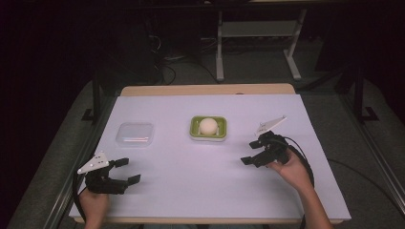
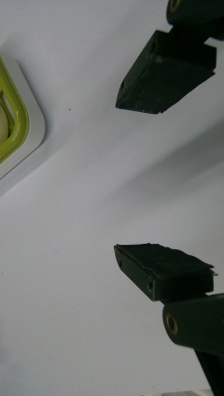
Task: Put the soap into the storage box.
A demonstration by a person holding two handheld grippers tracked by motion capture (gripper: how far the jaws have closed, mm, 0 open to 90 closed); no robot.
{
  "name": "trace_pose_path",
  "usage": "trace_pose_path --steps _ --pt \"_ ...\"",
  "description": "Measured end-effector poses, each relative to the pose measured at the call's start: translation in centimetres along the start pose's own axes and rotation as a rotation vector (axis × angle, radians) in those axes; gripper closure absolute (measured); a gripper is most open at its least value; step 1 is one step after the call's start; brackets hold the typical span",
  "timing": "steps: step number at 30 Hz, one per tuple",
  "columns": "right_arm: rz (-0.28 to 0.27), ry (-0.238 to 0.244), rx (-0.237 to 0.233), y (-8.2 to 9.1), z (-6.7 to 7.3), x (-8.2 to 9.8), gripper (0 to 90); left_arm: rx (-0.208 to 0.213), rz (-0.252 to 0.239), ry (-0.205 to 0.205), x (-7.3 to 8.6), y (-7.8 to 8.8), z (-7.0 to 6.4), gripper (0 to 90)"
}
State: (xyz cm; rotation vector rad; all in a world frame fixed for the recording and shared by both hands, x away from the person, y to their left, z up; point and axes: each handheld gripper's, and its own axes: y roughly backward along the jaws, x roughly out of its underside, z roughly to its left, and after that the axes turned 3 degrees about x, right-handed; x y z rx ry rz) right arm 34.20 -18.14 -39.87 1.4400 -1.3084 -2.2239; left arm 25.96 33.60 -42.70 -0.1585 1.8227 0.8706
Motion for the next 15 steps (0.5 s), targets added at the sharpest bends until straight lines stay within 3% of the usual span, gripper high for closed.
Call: trace_pose_path --steps 15 --pt "-0.008 -0.017 0.019 1.3 0.7 3.0 23.5 -0.001 0.002 -0.004 0.0 0.0 0.0 13.3"
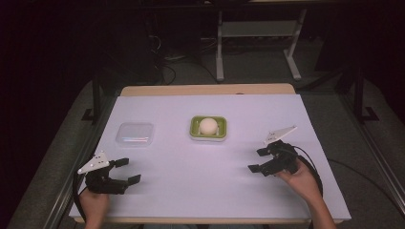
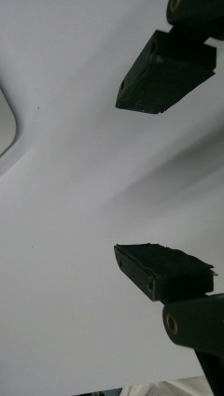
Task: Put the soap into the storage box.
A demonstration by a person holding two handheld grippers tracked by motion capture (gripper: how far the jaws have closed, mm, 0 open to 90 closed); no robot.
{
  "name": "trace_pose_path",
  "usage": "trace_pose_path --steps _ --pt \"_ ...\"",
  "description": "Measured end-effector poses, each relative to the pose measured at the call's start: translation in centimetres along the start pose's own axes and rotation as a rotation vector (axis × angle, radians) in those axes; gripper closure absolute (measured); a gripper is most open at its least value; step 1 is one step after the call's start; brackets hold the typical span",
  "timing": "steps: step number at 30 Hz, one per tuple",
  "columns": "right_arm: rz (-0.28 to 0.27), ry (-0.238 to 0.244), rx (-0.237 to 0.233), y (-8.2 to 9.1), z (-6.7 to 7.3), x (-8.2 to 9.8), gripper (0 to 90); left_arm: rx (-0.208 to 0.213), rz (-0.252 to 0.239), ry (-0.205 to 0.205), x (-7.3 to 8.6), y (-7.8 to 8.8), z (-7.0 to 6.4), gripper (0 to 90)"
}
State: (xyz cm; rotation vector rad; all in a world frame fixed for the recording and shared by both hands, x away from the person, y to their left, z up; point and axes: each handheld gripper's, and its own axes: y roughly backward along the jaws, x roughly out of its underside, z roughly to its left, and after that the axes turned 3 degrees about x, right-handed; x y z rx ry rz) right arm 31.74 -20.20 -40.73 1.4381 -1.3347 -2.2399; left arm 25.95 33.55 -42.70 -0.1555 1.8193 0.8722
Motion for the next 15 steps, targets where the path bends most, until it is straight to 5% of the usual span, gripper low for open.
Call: trace_pose_path --steps 15 --pt "-0.009 -0.040 0.002 0.4 0.5 2.6 22.8 -0.001 0.002 0.006 0.0 -0.1 -0.1 13.3"
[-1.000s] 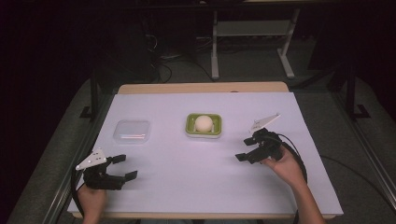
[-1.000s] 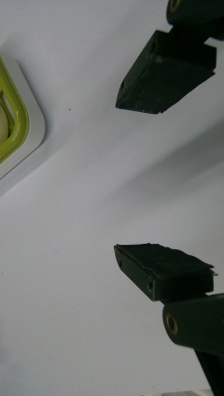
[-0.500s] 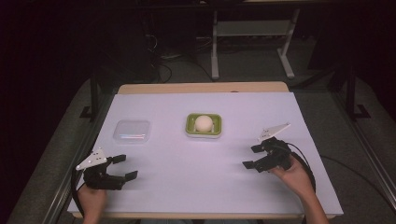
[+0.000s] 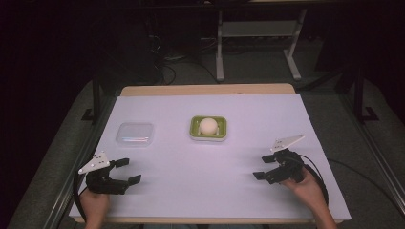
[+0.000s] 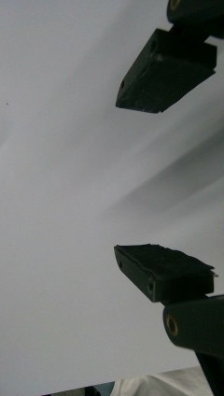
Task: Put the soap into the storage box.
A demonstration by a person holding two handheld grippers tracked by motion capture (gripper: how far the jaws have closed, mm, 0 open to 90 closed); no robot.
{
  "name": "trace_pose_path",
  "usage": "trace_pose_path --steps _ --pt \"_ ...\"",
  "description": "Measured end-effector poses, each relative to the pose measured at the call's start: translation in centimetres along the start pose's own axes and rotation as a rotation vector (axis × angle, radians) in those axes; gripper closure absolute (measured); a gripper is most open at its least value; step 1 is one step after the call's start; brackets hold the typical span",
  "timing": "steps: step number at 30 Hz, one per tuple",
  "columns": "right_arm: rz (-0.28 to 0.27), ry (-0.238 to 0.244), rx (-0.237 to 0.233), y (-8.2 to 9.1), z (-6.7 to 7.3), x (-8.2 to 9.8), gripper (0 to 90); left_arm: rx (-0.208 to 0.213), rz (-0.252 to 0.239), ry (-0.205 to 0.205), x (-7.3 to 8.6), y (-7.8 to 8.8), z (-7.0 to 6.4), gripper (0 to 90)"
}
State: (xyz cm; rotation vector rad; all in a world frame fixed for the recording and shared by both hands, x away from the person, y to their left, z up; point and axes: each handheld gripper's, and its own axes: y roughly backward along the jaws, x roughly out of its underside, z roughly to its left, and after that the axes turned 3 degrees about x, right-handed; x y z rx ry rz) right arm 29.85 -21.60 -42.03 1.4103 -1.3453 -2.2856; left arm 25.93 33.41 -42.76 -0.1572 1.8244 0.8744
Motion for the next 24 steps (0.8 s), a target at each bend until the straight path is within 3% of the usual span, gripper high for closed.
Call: trace_pose_path --steps 24 --pt "-0.038 -0.009 -0.006 0.1 1.8 2.5 20.5 0.003 0.005 -0.012 0.0 0.1 0.0 13.3"
